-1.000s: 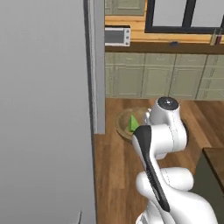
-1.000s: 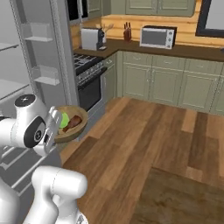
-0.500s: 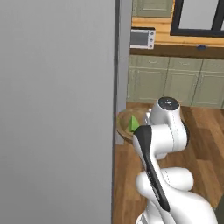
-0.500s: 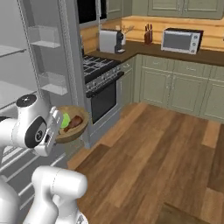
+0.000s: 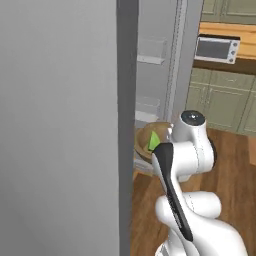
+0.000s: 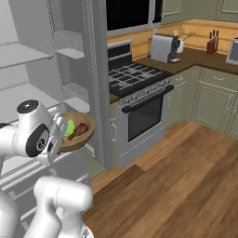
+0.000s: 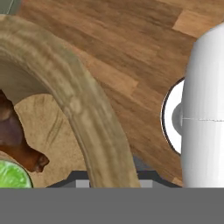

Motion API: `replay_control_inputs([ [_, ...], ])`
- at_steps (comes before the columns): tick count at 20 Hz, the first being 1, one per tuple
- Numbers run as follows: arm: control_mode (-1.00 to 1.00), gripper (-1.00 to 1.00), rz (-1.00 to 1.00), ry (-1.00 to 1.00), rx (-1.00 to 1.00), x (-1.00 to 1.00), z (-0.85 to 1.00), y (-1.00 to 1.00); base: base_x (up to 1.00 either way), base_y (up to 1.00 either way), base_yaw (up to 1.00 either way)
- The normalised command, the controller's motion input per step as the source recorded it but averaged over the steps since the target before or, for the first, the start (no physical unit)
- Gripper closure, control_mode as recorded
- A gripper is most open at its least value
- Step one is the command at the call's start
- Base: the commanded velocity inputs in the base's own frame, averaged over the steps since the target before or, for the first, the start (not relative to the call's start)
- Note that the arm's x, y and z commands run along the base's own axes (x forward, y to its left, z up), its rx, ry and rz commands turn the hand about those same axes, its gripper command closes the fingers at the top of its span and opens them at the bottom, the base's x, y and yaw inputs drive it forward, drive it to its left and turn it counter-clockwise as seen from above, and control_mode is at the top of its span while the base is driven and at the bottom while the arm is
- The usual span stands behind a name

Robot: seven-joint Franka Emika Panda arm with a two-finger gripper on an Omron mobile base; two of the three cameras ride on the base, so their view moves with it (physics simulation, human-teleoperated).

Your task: Pick the chicken drumstick and lemon wedge from their plates and place them in the bowl. Then put the bowl in the fridge.

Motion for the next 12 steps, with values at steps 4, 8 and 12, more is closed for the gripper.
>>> replay_control_inputs([
  [4,1.00,1.00,0.00,0.00,0.00,0.00,0.00,0.00,0.78,-0.29,0.42],
  [8,1.00,1.00,0.00,0.00,0.00,0.00,0.00,0.00,0.00,0.00,0.57],
  [12,1.00,1.00,0.00,0.00,0.00,0.00,0.00,0.00,0.02,0.00,0.58],
])
